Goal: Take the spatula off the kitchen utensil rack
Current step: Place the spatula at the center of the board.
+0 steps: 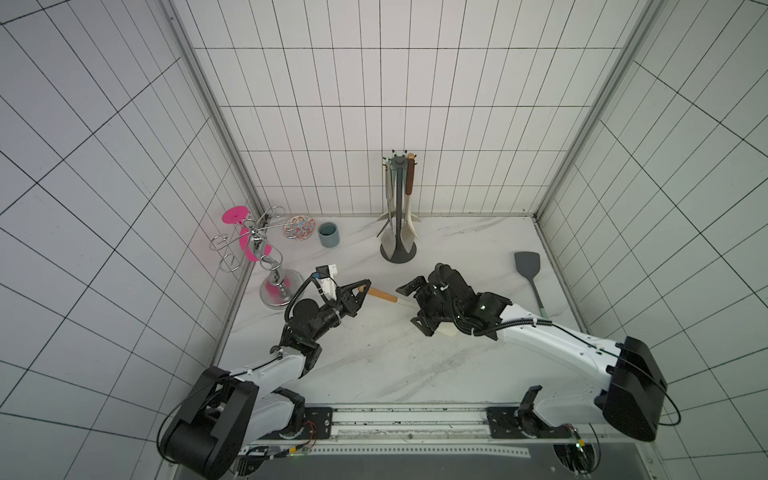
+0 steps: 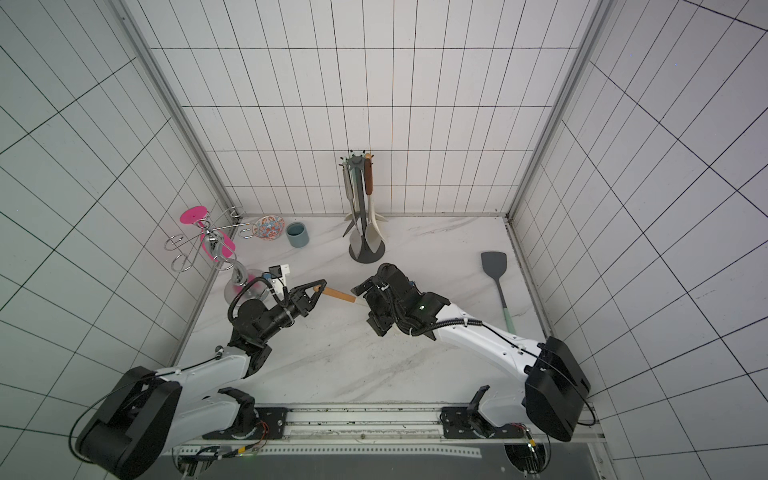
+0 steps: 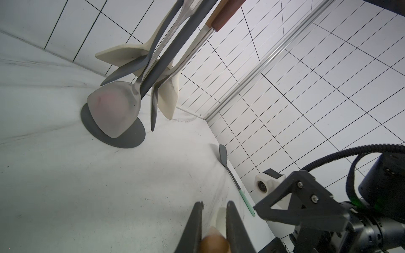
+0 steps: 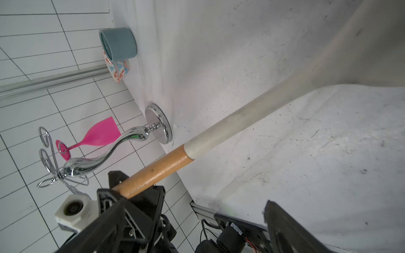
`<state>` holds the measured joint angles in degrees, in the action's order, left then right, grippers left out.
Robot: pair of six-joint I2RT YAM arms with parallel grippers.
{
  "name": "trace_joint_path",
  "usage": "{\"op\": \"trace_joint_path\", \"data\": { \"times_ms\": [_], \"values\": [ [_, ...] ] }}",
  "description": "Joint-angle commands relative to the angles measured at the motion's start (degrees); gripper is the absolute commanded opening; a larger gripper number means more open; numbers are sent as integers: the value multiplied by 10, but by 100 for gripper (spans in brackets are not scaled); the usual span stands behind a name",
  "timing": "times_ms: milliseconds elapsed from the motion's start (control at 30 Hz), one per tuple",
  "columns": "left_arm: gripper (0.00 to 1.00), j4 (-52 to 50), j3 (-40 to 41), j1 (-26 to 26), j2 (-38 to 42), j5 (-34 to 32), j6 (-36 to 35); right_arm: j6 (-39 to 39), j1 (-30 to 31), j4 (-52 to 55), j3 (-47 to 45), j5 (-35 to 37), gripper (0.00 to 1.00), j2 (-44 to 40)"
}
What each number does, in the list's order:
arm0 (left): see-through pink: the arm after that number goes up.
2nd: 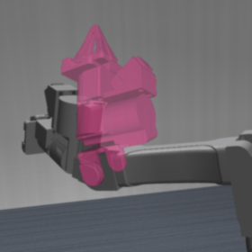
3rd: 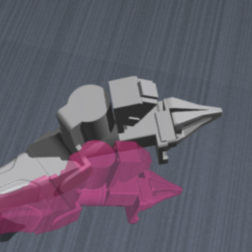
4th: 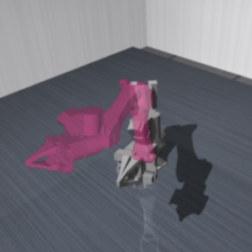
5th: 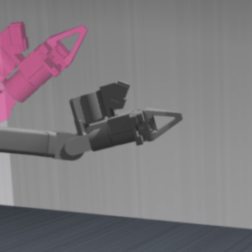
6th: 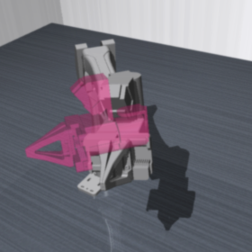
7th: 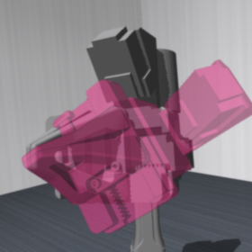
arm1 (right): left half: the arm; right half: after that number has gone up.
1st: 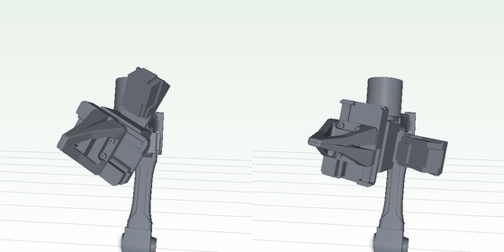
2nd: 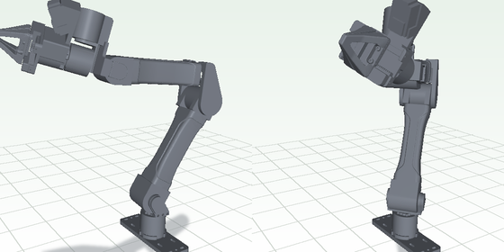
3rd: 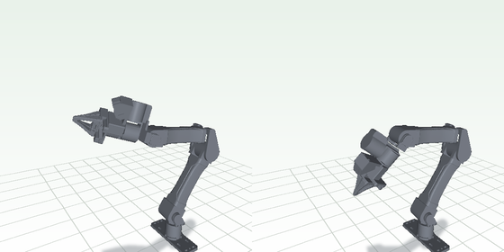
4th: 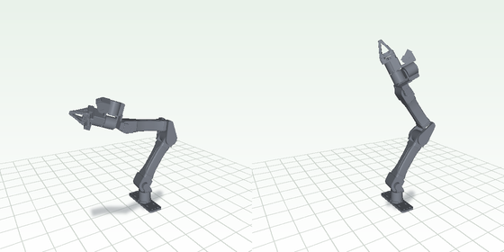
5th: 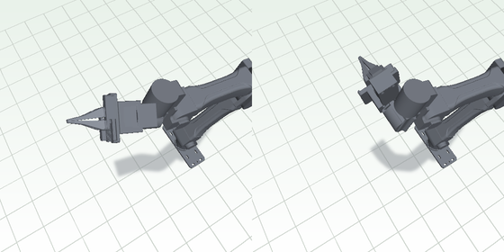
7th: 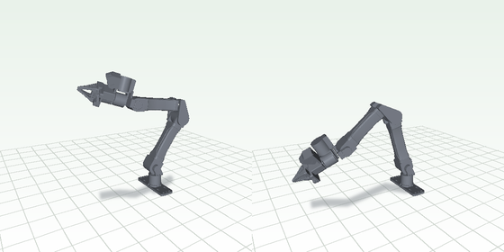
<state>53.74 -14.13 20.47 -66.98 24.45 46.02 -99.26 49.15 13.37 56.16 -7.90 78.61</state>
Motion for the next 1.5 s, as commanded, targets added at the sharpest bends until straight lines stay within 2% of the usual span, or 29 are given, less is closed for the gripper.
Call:
{"op": "trace_joint_path", "data": {
  "times_ms": [0,33,133,433,733,900,933,1067,1100,1167,1233,1333,1467],
  "values": [
    [0,18,3,0,14,-8,1,-91,2,-13,19,22,99,40],
    [0,19,3,0,16,-8,1,-92,2,-14,27,23,97,54],
    [0,20,5,0,21,-7,3,-107,3,-11,38,41,83,75],
    [0,36,13,0,33,-1,14,-170,2,-27,23,122,51,91],
    [0,88,11,1,1,34,35,-165,-17,-27,36,139,0,97],
    [0,108,5,6,-20,57,38,-146,-38,-25,30,146,0,77],
    [7,105,3,7,-22,60,34,-139,-42,-21,26,153,0,69],
    [66,69,-2,14,-19,47,15,-76,-63,-27,-16,200,0,15],
    [75,55,-3,14,-17,41,10,-54,-72,-34,-31,211,0,-2],
    [89,22,-5,16,-9,25,-5,51,-108,-39,-46,202,0,-35],
    [97,-5,-6,18,-1,8,-16,127,-148,-21,-56,173,0,-64],
    [97,-38,-12,22,3,-11,-29,271,-233,-3,-74,102,0,-111],
    [97,-55,-20,24,-6,-19,-36,531,-335,84,-31,26,0,-123]
  ]
}}
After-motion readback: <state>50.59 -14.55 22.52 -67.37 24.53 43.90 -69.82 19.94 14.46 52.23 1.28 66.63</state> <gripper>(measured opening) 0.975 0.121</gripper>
